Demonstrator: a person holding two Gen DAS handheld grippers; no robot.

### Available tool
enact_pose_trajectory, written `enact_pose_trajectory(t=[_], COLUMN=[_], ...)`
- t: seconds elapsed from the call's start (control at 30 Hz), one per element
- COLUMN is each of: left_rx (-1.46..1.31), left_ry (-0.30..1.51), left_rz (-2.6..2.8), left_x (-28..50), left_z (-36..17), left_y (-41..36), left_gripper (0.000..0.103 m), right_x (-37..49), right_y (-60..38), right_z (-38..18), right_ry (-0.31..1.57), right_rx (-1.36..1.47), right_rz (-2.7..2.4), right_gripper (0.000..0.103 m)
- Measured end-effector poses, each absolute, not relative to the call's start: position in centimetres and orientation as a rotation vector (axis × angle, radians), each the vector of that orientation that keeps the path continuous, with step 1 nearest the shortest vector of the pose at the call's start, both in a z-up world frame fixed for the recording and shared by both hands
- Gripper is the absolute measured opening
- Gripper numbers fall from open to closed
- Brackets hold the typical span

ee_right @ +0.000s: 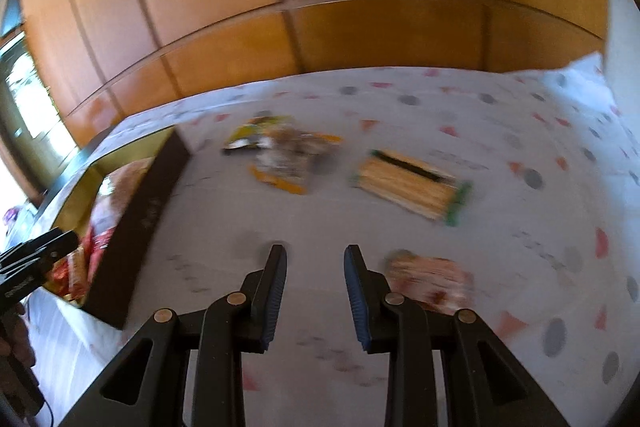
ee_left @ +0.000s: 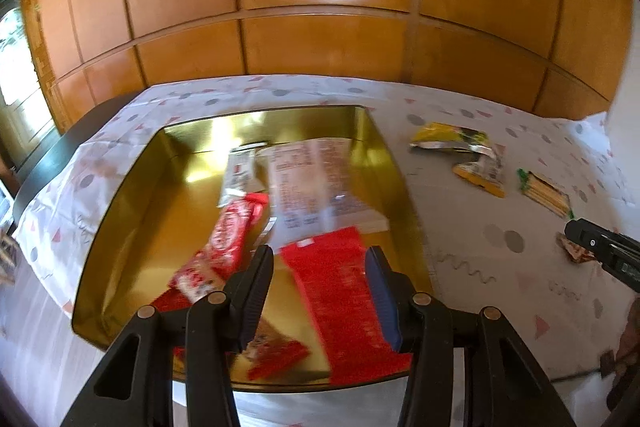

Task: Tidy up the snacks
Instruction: 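Move the left tool toward the yellow snack packet on the bed, then grasp the yellow snack packet with the left tool and lift it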

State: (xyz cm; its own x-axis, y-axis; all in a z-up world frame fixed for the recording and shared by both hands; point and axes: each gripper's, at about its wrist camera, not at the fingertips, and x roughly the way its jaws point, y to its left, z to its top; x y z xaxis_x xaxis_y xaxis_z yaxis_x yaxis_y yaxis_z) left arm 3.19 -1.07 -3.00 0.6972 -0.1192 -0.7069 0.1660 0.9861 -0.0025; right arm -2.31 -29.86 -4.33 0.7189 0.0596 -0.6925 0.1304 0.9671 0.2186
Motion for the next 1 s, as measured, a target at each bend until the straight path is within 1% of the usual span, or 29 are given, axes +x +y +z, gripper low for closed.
enact_pose_trajectory(t=[0.2,0.27,0.47,0.53,0.7,0.73,0.77,1.0], left_rx=[0.097,0.092,0.039,0.003,-0.121,-0.145,-0.178,-0.335], left_ry=[0.785,0.793,0.828,0.851,0.947,0.975,1.0,1.12], left_rz=[-0.26,-0.297,-0.405,-0.424,-0.459,-0.458,-0.452,-0.378], left_x=[3.4,3.7,5.6,6.8,11.2,12.2,13.3,19.4], left_z=[-2.3,-2.1,-0.9,-0.6,-0.4,-0.6,-0.8,-3.2], left_y=[-4.5,-5.6,-8.9,-9.7,-11.9,-12.5,-12.9,-14.9], left_gripper=[0.049,0.053,0.056,0.056,0.066,0.07,0.071,0.072], right_x=[-3.7,-4.0,-4.5,-4.7,-5.3,-5.4,-5.5,-6.2], right_y=[-33.7,-34.6,-36.5,-36.9,-37.5,-37.6,-37.8,-40.2], right_z=[-4.5,-4.7,-5.3,-5.5,-5.8,-5.8,-5.8,-6.7], right_ry=[0.738,0.731,0.72,0.717,0.68,0.673,0.664,0.658], right_rx=[0.305,0.315,0.342,0.347,0.333,0.326,0.317,0.328], right_rz=[-0.143,-0.171,-0.231,-0.237,-0.256,-0.262,-0.272,-0.335], right_gripper=[0.03,0.03,0.03,0.03,0.03,0.03,0.03,0.03])
